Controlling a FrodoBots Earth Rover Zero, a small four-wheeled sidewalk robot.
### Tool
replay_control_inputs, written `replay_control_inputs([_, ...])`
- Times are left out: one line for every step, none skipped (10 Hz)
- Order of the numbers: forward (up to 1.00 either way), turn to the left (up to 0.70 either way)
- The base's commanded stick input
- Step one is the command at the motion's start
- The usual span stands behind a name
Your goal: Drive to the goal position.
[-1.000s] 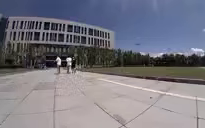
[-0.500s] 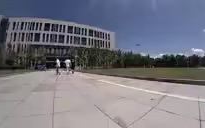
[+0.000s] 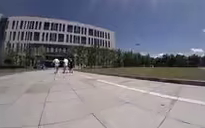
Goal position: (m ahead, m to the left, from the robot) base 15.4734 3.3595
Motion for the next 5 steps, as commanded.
replay_control_inputs([0.7,0.0])
replay_control_inputs([0.7,0.0])
replay_control_inputs([0.7,0.0])
replay_control_inputs([0.7,0.01])
replay_control_inputs([0.7,0.02])
